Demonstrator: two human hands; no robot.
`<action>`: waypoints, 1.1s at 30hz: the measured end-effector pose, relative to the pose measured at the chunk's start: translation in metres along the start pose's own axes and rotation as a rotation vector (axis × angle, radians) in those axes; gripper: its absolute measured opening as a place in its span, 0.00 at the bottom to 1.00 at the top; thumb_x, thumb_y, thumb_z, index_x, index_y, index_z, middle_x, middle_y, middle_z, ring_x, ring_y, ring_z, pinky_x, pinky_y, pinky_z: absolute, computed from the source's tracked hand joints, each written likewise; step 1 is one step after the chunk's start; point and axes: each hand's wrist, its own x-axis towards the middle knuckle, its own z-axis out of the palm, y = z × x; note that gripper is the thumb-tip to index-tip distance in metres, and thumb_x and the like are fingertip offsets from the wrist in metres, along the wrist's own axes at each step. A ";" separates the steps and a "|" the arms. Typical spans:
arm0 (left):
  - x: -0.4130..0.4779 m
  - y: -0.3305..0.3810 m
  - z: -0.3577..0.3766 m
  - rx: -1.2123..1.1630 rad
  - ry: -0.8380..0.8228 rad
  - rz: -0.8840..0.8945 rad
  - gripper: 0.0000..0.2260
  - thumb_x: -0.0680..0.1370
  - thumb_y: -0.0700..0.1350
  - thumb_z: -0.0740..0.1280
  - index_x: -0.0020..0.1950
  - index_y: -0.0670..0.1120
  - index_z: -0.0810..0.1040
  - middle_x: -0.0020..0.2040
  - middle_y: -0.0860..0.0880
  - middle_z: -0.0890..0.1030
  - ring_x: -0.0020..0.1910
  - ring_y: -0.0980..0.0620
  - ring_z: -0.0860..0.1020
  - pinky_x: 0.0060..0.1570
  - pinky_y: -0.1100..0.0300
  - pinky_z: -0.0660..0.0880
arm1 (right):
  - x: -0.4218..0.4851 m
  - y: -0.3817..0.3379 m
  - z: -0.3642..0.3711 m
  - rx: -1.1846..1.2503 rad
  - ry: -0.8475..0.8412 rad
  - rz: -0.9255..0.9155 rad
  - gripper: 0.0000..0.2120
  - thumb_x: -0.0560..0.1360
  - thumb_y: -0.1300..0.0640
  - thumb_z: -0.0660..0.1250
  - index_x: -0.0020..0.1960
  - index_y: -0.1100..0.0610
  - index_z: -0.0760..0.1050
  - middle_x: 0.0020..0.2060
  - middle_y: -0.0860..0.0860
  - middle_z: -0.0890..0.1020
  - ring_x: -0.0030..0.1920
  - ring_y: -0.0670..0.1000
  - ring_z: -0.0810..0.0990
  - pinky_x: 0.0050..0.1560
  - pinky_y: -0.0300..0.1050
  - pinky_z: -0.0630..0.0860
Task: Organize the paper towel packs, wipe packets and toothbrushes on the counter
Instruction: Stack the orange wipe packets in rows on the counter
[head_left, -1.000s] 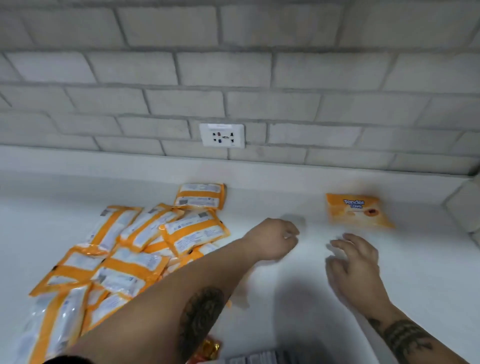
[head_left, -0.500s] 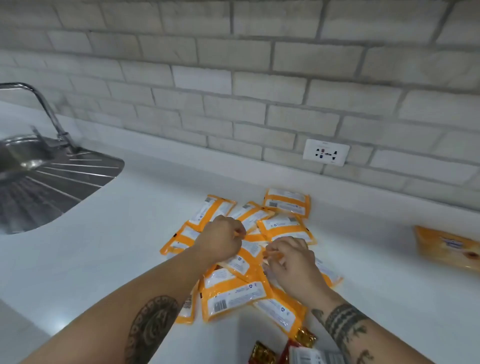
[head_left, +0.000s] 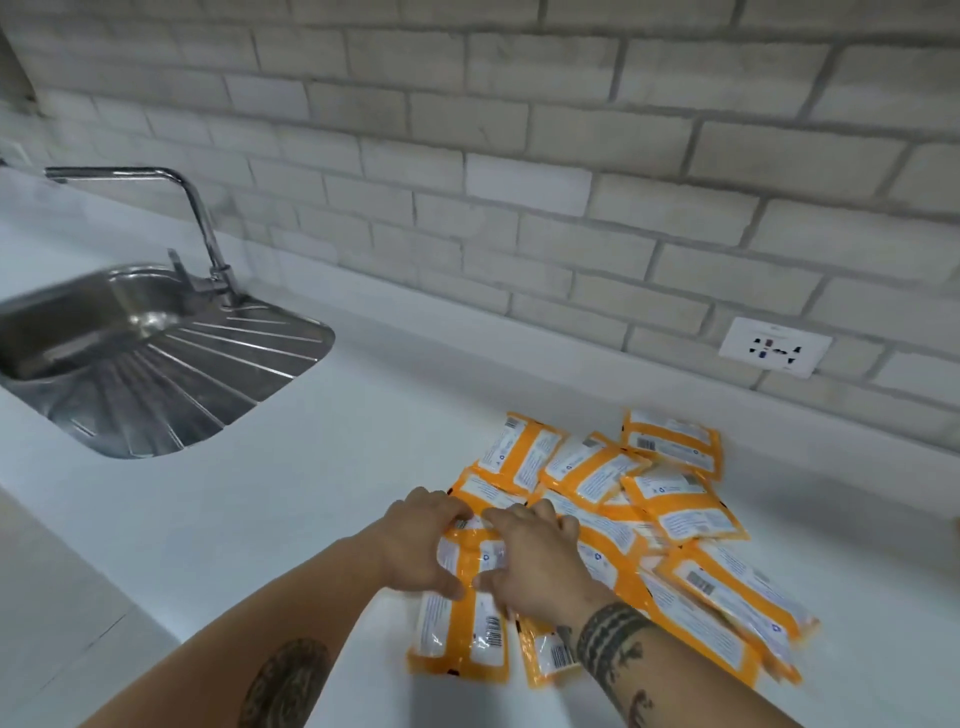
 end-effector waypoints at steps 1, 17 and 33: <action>0.003 0.000 -0.001 -0.022 -0.016 -0.012 0.39 0.62 0.63 0.78 0.70 0.58 0.69 0.61 0.52 0.72 0.61 0.50 0.70 0.64 0.52 0.72 | 0.002 -0.002 -0.002 0.005 -0.015 0.013 0.33 0.74 0.39 0.71 0.75 0.46 0.67 0.66 0.47 0.74 0.68 0.53 0.63 0.64 0.54 0.58; 0.046 0.087 -0.103 -0.734 -0.032 0.319 0.20 0.66 0.30 0.79 0.50 0.46 0.78 0.40 0.50 0.82 0.37 0.52 0.81 0.38 0.58 0.78 | -0.032 0.039 -0.102 0.953 0.287 0.259 0.16 0.74 0.45 0.77 0.52 0.54 0.79 0.40 0.46 0.82 0.42 0.48 0.81 0.46 0.46 0.78; 0.062 0.228 -0.090 -1.361 -0.111 0.457 0.12 0.76 0.53 0.70 0.49 0.45 0.85 0.47 0.44 0.85 0.45 0.45 0.81 0.40 0.56 0.81 | -0.130 0.117 -0.142 0.779 0.743 0.320 0.11 0.71 0.59 0.79 0.48 0.45 0.83 0.42 0.42 0.86 0.42 0.43 0.83 0.45 0.44 0.81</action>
